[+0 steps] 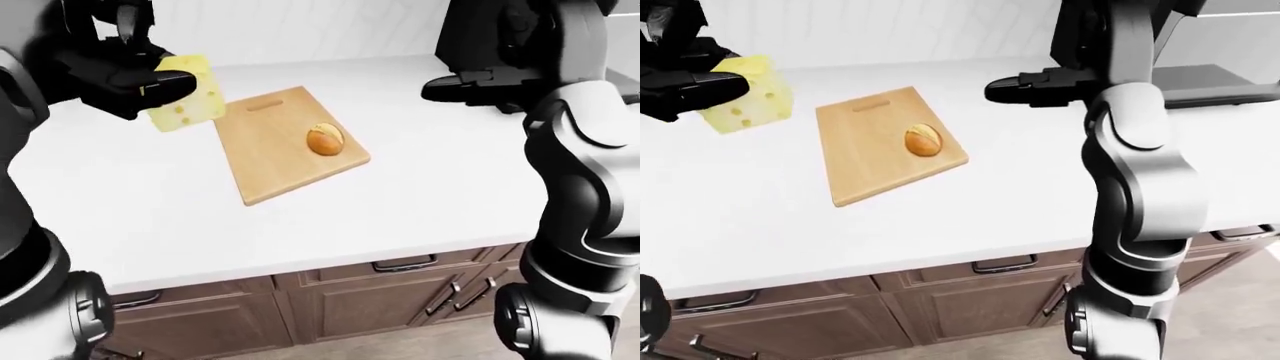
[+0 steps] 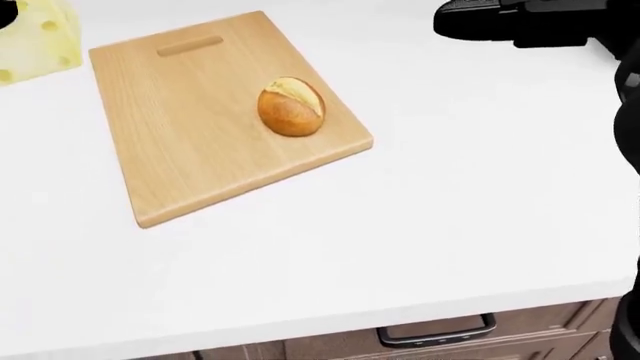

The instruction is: Place the bread and cheese on the cutting board.

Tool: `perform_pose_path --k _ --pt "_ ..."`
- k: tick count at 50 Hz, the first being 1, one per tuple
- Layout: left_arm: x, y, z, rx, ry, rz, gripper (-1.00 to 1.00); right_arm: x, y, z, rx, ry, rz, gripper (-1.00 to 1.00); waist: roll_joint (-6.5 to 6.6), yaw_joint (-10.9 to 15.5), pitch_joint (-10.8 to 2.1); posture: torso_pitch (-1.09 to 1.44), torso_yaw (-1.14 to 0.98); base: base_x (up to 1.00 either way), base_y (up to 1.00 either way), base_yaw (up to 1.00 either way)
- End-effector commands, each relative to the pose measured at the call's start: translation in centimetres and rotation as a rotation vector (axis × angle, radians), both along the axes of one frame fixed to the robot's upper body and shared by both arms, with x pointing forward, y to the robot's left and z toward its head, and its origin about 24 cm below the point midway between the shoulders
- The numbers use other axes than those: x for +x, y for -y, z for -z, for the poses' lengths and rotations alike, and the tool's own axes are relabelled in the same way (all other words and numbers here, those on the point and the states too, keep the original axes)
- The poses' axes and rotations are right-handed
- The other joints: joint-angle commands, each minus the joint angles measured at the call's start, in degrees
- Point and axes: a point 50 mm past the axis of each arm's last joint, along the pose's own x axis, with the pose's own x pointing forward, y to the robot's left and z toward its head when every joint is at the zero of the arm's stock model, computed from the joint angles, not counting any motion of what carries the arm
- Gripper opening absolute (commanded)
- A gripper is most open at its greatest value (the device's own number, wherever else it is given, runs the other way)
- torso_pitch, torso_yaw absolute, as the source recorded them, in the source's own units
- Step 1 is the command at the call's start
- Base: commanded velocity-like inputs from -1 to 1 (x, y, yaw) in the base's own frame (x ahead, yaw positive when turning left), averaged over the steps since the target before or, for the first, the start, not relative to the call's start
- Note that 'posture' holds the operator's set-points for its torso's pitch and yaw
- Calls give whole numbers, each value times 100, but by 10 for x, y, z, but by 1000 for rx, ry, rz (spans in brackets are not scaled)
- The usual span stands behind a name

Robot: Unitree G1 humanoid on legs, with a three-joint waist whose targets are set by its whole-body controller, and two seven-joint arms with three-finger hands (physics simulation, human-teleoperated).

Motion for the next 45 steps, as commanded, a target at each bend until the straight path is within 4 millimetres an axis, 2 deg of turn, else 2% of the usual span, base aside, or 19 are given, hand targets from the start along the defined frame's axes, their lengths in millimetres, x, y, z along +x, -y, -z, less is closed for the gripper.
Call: perform_pose_path --k 1,6,11,12,14,17,24,31,34,39,45 --pt "-5 -1 -25 23 126 -34 -100 -8 -1 -16 -9 87 -3 100 16 7 -177 0 0 0 0 0" --pt "22 9 -28 22 129 -23 -100 -7 -2 -16 -9 86 -5 100 -28 8 -171 0 0 0 0 0" --pt "53 32 -35 71 191 -5 -100 -8 -2 -16 -10 86 -4 100 -74 32 -195 0 0 0 0 0" --pt "92 53 -33 92 194 -56 -100 -5 -2 -13 -11 79 -6 100 -89 41 -205 0 0 0 0 0" --pt "104 56 -35 80 194 -80 -100 -6 -2 -15 -10 82 -7 100 -166 102 -217 0 0 0 0 0" --pt "111 62 -31 93 200 -97 -100 -6 -2 -14 -7 81 -7 100 -183 69 -264 0 0 0 0 0" --pt "127 77 -19 132 175 -108 -100 -7 -1 -15 0 85 -9 100 -191 35 -270 0 0 0 0 0" --pt "134 93 -15 148 159 -102 -100 -7 -1 -16 2 85 -10 100 -202 42 -276 0 0 0 0 0" --pt "141 92 -1 201 134 -136 -100 -7 -2 -16 1 85 -11 100 -211 42 -272 0 0 0 0 0" --pt "146 90 11 189 128 -153 -100 -7 -2 -16 1 85 -12 100 -202 33 -287 0 0 0 0 0" --pt "152 93 37 217 88 -169 -100 -6 -2 -15 0 85 -12 100 -206 28 -295 0 0 0 0 0"
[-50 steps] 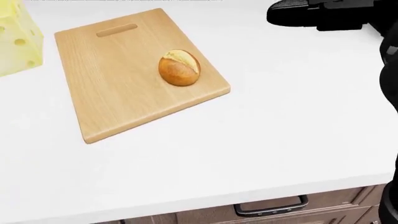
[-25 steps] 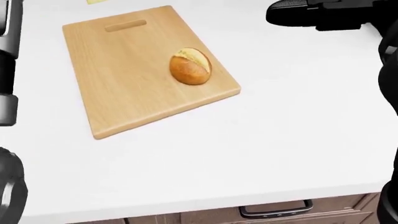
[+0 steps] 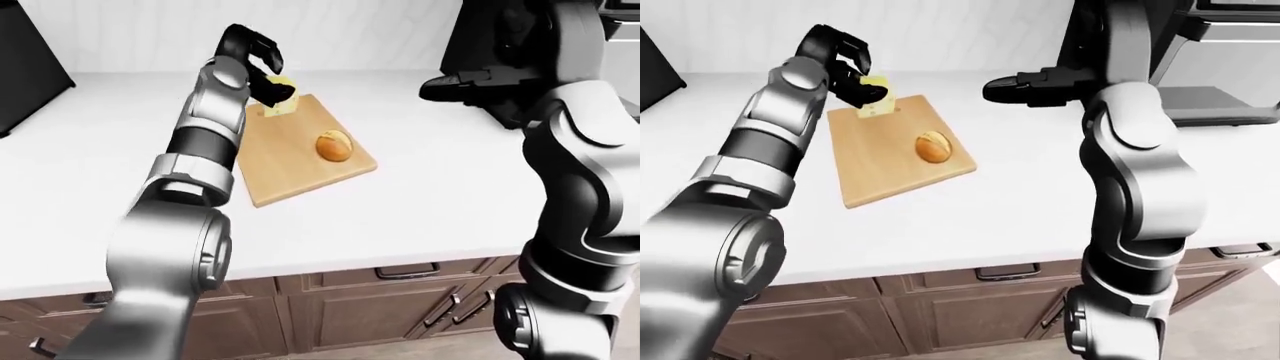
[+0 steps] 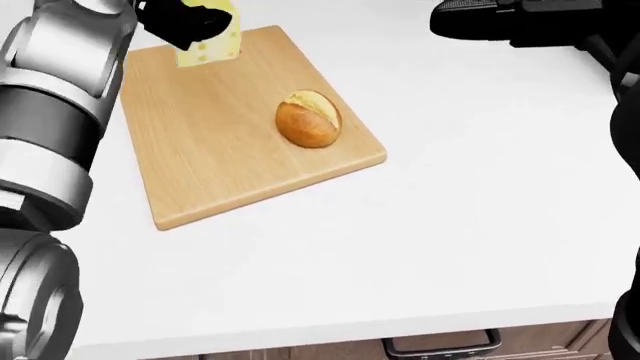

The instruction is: Place the bread and cheese on the cutting board.

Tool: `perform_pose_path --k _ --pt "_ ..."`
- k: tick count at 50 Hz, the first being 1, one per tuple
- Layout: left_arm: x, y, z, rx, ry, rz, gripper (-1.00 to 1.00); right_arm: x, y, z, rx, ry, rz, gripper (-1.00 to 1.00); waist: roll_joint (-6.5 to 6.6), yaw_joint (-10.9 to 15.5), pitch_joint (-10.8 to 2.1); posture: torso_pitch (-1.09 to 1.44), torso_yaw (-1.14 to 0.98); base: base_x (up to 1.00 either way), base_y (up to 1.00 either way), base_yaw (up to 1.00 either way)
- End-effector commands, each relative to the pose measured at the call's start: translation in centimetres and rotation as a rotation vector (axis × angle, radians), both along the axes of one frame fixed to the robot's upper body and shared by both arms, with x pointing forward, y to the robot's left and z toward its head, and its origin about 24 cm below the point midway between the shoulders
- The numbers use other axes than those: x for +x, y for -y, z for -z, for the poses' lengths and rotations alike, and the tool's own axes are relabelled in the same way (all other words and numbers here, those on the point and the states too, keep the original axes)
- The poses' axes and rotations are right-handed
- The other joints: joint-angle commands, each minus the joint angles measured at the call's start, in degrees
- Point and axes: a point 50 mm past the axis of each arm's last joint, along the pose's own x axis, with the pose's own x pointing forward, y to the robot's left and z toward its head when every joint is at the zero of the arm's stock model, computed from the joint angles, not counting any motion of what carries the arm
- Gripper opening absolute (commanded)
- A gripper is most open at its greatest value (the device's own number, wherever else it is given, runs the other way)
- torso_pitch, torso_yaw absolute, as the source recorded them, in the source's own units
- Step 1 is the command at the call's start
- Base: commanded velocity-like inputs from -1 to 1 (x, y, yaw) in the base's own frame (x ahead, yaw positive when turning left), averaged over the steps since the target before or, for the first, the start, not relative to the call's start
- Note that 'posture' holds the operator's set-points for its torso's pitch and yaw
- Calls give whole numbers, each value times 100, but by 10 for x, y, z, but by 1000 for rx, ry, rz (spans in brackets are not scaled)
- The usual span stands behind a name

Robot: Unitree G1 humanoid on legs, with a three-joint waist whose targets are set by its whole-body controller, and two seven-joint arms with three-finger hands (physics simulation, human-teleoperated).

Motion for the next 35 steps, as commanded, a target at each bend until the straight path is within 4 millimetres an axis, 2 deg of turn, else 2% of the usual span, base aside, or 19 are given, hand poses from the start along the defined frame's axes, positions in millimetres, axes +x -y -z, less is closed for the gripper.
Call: perform_pose_path --k 1,13,20,24,25,26,27,28,35 --pt "-4 8 -28 18 135 20 -100 -7 0 -16 -7 87 0 100 0 -6 -194 0 0 0 0 0" --pt "0 8 0 36 111 -9 -100 -7 0 -15 -9 85 0 100 -3 -11 -213 0 0 0 0 0" --pt "0 7 8 41 103 -12 -100 -5 -1 -13 -12 81 -2 100 9 -13 -229 0 0 0 0 0" --pt "0 8 6 32 100 -3 -100 -5 0 -13 -10 80 -2 100 12 -11 -237 0 0 0 0 0" --pt "0 8 5 25 98 2 -94 -5 0 -13 -10 80 -2 100 12 -10 -237 0 0 0 0 0" --pt "0 8 5 22 97 4 -53 -5 0 -13 -10 80 -2 100 13 -10 -237 0 0 0 0 0" --pt "0 8 3 17 99 7 76 -5 0 -13 -9 80 -2 100 12 -10 -236 0 0 0 0 0" --pt "0 8 2 8 99 11 100 -5 0 -13 -10 79 -2 100 13 -10 -235 0 0 0 0 0" --pt "-3 9 -20 -42 138 31 100 -5 0 -13 -9 79 -2 100 19 -13 -231 0 0 0 0 0"
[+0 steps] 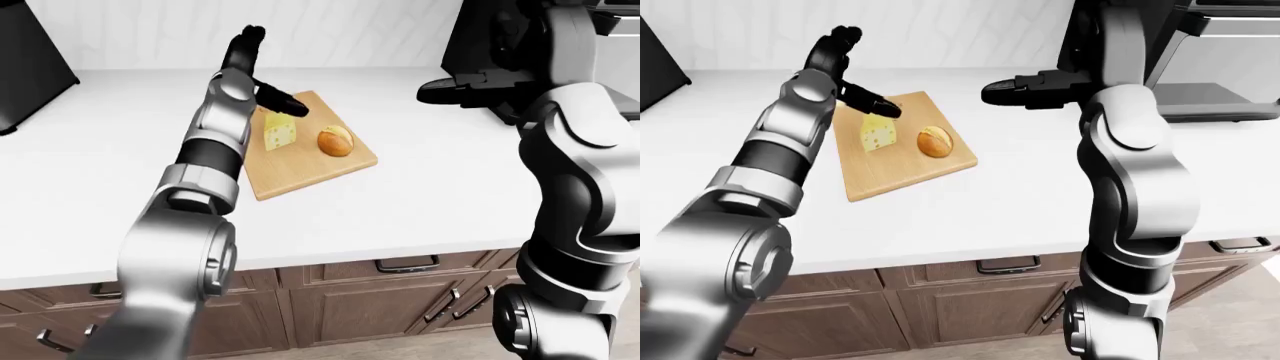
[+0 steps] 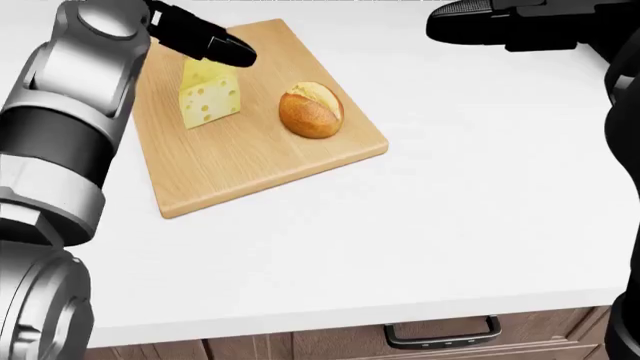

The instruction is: Place the bread and cheese on the cutting board.

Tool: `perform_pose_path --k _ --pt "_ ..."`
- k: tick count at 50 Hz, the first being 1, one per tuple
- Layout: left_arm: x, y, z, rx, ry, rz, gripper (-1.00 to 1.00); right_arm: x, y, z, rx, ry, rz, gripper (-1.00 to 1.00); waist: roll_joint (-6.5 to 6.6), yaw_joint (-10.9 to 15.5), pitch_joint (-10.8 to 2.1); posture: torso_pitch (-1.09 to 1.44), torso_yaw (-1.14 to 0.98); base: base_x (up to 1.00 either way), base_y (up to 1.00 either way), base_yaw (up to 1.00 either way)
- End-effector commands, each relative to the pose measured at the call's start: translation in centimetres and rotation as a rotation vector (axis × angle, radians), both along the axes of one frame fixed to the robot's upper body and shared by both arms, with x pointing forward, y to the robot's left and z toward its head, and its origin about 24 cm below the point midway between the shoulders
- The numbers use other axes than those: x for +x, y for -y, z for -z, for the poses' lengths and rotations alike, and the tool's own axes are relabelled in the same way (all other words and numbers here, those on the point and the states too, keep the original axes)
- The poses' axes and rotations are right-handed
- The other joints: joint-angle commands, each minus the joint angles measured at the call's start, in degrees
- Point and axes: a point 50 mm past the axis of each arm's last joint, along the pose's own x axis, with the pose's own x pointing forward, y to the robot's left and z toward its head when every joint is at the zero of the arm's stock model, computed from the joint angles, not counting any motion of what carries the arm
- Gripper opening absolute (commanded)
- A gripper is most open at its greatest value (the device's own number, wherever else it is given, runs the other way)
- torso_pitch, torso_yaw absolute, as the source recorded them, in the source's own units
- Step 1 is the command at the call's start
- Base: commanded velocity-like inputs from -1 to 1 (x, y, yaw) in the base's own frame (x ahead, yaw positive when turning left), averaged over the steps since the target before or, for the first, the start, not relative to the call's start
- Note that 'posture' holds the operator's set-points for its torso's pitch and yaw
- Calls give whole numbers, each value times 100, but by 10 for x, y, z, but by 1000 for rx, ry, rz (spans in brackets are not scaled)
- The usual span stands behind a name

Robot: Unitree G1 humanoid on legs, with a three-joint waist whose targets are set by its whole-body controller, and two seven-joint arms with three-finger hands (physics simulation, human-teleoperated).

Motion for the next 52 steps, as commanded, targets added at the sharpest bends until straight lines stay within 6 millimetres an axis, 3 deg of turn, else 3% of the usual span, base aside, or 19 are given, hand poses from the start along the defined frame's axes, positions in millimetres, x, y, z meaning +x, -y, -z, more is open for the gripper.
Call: perform_pose_path --k 1,11,16,24,28,35,39,43,49,52 --pt "-4 4 -37 -10 123 25 100 -8 1 -16 -6 88 6 100 -3 0 -180 0 0 0 0 0" --pt "-14 -4 -72 20 201 53 100 -8 0 -17 -7 89 8 100 16 -4 -164 0 0 0 0 0" --pt "-26 -21 -93 -57 241 64 100 -9 0 -17 -9 88 8 100 41 -13 -147 0 0 0 0 0" --pt "-61 -38 -129 -106 343 92 100 -8 1 -16 -7 88 9 100 69 -24 -109 0 0 0 0 0" --pt "-80 -47 -137 -121 368 100 100 -9 1 -17 -8 90 9 100 89 -30 -81 0 0 0 0 0" --pt "-111 -62 -130 -237 423 97 100 -9 1 -18 -9 92 11 100 127 -35 -56 0 0 0 0 0" --pt "-131 -61 -121 -257 443 112 100 -10 1 -18 -9 92 12 100 142 -55 -50 0 0 0 0 0" --pt "-142 -70 -109 -304 471 95 100 -10 1 -19 -12 95 12 100 144 -50 -33 0 0 0 0 0" --pt "-148 -78 -108 -408 462 115 100 -9 2 -17 -11 92 12 100 164 -50 -39 0 0 0 0 0" --pt "-148 -83 -105 -361 463 95 100 -11 0 -19 -12 94 9 100 180 -50 -30 0 0 0 0 0"
